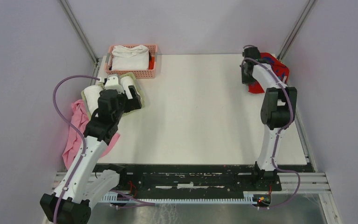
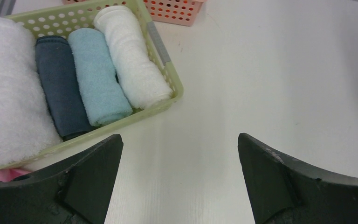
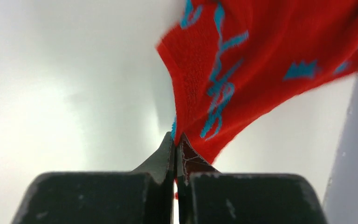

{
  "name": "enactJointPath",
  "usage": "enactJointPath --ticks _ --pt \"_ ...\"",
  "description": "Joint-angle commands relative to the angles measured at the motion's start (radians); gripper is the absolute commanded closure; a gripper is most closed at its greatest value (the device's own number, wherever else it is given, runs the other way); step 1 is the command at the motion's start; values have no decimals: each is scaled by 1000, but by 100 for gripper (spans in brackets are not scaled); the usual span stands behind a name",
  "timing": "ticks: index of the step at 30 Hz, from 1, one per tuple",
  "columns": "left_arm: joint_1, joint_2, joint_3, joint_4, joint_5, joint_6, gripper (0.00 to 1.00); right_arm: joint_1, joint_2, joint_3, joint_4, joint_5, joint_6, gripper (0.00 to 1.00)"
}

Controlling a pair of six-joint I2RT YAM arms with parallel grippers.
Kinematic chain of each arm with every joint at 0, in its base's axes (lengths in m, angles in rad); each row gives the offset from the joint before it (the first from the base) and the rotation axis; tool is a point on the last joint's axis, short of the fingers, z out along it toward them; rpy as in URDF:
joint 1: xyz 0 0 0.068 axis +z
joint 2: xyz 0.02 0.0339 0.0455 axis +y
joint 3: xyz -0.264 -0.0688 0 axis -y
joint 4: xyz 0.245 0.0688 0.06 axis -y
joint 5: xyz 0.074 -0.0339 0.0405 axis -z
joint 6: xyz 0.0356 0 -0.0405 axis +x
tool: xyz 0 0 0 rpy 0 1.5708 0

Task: Roll the towels
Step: Move the towel to the center of the board.

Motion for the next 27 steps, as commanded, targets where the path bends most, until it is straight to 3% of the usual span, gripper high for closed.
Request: enactJointPath --ticks 1,9,13,14,16,19,23,27 --pt "-17 -48 -2 70 100 26 0 194 -186 11 -73 -31 114 99" --pt "-19 8 -8 79 308 -110 3 552 -278 227 -239 -16 2 99" --pt "-19 51 -12 82 390 -176 5 650 -297 227 -239 -20 26 97" --pt "-19 59 -15 83 403 -188 5 667 -295 215 -239 -42 47 93" --pt "-19 69 -29 83 427 -216 5 694 -288 181 -245 -109 74 68" --pt "-25 78 -63 85 458 -264 6 705 -301 128 -255 -180 89 52" --pt "-37 87 -114 91 462 -317 6 705 -363 20 -222 -120 70 41" --pt "-60 129 -146 110 456 -369 7 671 -357 -49 -190 16 95 39"
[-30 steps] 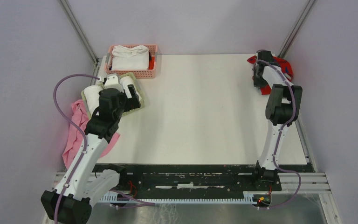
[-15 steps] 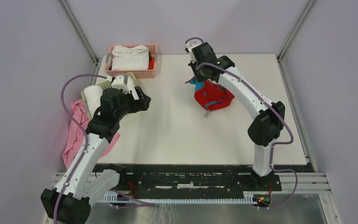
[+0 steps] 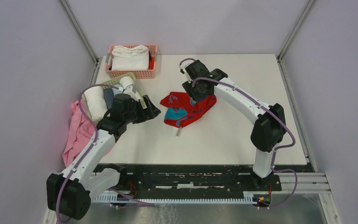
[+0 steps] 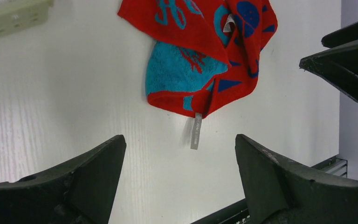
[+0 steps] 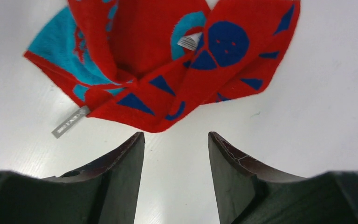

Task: Roll the towels
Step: Move the towel to the center of the board, then flatten out the towel at the center of the board.

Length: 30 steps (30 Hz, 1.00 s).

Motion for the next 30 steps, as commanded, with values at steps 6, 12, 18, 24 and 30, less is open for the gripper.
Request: enactJointPath --ticks 6,12,18,24,30 --pt "-209 202 61 88 -120 -111 10 -50 87 9 56 191 47 40" --pt "-341 456 220 102 -277 -114 12 -68 189 19 105 166 105 40" --pt "-363 661 320 163 -314 -107 11 -80 233 10 146 113 121 40" --pt "-360 837 381 161 -344 -93 11 -90 288 19 144 101 138 43" --pt "-310 897 335 160 -303 -129 17 -147 182 -91 137 165 187 92"
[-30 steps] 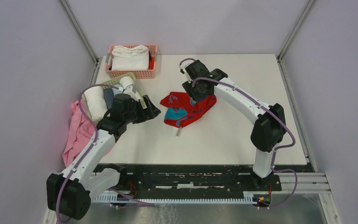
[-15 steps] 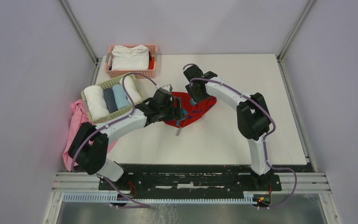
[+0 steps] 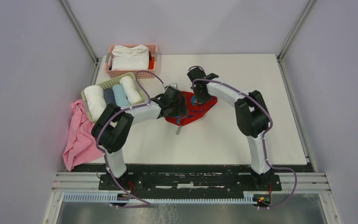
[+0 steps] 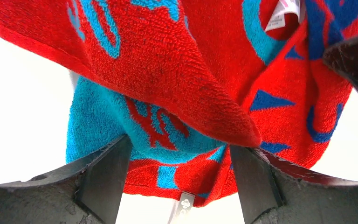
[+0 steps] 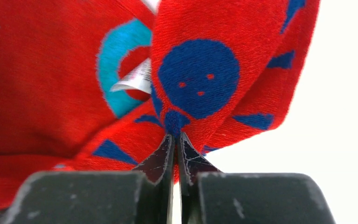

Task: Roll the towels
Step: Flatten out the towel at the center of the board.

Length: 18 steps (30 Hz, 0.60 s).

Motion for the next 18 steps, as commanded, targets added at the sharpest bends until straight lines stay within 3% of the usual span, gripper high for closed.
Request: enactJointPath --ticks 1,8,14,16,18 --pt "45 38 -43 1 8 -45 17 -60 -156 -99 19 49 62 96" --pt "110 3 -164 43 99 -111 19 -151 -611 -472 146 100 168 98" --pt "123 -41 -239 79 170 -154 20 -183 -945 -906 158 173 391 92" --pt "122 -59 -261 102 201 -180 20 -184 -1006 -988 131 155 453 86" --pt "123 -81 -278 115 219 -200 19 -184 -1039 -1023 87 146 485 73"
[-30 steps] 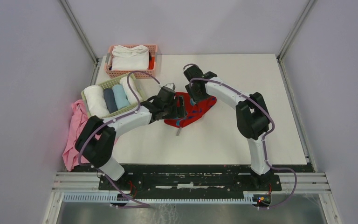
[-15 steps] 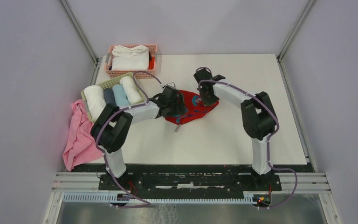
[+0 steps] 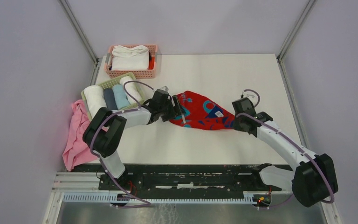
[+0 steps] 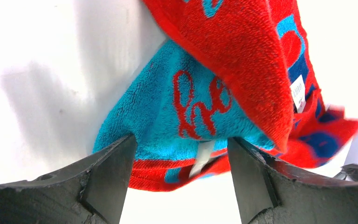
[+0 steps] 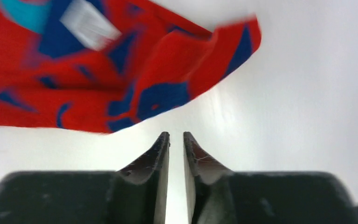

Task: Roll the towels
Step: Flatten out the towel at the center of the board.

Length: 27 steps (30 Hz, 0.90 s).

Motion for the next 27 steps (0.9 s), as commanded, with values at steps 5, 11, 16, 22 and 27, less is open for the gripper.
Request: enactJointPath --ticks 5,11,16,22,27 --pt "25 -83 -91 -169 -53 -60 18 -21 -71 -46 -223 145 164 63" --pt "-7 -191 -26 -316 -189 21 15 -21 -69 21 -179 69 63 54" --pt "-122 -180 143 -449 -339 115 19 -20 2 57 -78 -10 -8 50" --pt "-225 -81 276 -541 -440 147 40 -20 138 121 -52 -77 -36 48" --pt "-263 7 307 -537 -419 133 48 -20 195 118 -7 -104 -55 48"
